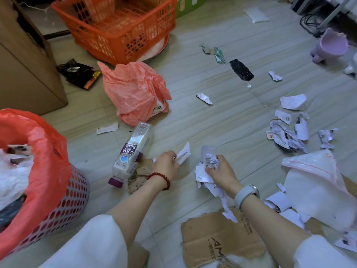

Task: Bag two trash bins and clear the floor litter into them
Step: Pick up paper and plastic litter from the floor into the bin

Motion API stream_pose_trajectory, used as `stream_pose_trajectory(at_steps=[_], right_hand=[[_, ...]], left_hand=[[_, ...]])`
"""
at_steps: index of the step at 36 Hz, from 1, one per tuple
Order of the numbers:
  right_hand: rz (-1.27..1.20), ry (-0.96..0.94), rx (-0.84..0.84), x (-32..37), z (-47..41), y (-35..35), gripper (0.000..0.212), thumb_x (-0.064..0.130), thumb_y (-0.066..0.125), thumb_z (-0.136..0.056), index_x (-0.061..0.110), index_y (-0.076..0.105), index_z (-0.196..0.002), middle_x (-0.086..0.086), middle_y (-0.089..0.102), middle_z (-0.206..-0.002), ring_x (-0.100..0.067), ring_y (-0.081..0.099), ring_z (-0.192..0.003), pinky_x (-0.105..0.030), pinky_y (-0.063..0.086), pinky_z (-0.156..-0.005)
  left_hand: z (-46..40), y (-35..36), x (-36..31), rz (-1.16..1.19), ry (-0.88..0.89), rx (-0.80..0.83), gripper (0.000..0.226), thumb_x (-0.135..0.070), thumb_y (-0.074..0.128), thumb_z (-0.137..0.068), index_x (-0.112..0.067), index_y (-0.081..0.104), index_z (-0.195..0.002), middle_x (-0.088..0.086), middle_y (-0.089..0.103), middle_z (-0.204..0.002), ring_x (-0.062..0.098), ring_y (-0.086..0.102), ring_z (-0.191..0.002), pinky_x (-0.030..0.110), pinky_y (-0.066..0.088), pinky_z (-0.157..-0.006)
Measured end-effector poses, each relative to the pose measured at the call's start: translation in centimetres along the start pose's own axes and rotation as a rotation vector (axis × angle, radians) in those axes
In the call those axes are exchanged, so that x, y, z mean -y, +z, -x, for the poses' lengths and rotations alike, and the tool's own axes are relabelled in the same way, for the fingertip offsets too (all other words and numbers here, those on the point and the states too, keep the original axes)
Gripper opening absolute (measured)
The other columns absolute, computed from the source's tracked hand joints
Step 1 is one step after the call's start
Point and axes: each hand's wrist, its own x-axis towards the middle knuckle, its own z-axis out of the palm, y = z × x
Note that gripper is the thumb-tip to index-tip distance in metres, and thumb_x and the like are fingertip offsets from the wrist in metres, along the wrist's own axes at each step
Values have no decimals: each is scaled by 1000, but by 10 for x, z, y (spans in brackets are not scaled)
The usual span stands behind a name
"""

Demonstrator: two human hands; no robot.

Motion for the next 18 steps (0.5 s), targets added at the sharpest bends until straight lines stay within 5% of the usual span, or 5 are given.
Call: stream_pose_trajectory(at_steps=[6,10,15,18], right_hand=[[-168,-165,-73,82,15,-4,10,9,51,-85,15,47,-92,2,52,-79,-15,50,-71,-28,39,-61],[-329,-350,-73,160,32,7,15,6,55,-84,12,52,-98,-7,61,-94,-23,58,-87,-35,46,-78],[-461,-504,71,247,66,46,22,2,59,-83,23,56,-80,1,61,-81,-17,59,-81,-30,50,-77],[-430,-552,195,281,88,80,15,0,58,-84,13,60,-91,-5,63,-87,-20,59,-84,-34,49,-80]], left_hand=[[5,-114,-34,34,191,-283,22,-4,47,-85,2,59,-102,20,62,-99,34,54,-95,26,28,-67],[28,-196,-33,20,237,-435,18,-7,48,-84,2,59,-95,15,61,-91,30,54,-88,33,37,-72],[78,-280,12,-1,167,-595,21,-6,50,-84,-5,61,-102,11,63,-97,25,55,-94,21,29,-68],[112,-306,62,-8,65,-654,22,-7,48,-86,-10,60,-104,7,60,-98,20,51,-85,21,30,-68]])
